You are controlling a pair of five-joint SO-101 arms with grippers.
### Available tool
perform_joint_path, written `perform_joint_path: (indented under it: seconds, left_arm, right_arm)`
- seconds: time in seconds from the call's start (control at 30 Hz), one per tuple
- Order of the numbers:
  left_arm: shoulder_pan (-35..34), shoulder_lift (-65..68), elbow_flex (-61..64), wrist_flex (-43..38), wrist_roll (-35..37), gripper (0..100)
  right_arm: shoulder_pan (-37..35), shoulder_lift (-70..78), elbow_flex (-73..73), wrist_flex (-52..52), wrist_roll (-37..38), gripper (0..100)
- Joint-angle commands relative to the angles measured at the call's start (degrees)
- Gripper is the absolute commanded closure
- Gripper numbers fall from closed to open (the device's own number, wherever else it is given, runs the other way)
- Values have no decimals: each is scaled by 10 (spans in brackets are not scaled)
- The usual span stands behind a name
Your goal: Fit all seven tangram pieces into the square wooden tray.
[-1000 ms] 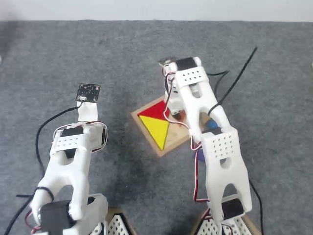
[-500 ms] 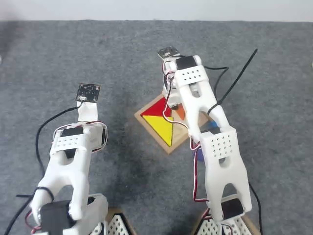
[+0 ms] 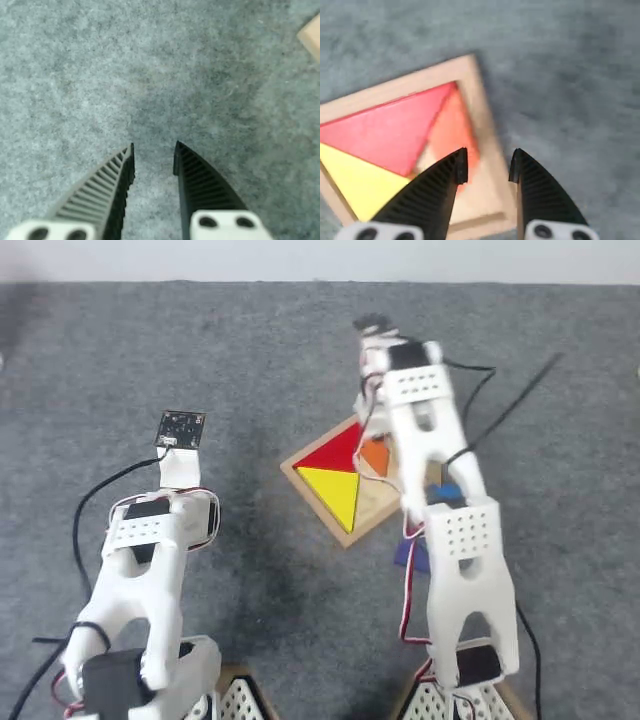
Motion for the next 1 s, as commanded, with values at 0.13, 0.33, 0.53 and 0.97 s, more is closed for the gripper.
perform_joint_path:
  seconds: [0.13,0.33,0.53,0.97]
  left_arm:
    - [3,-4,-1,-11,-4,876]
    - [3,-4,-1,-11,-4,876]
    - [3,-4,-1,-11,-4,876]
    - [3,-4,-1,-11,-4,876]
  right_arm:
    - [58,-7,-104,39,-18,835]
    - [41,77,-58,33,19,835]
    - [38,112,-59,74,23,836]
    - [-46,112,-34,102,-17,836]
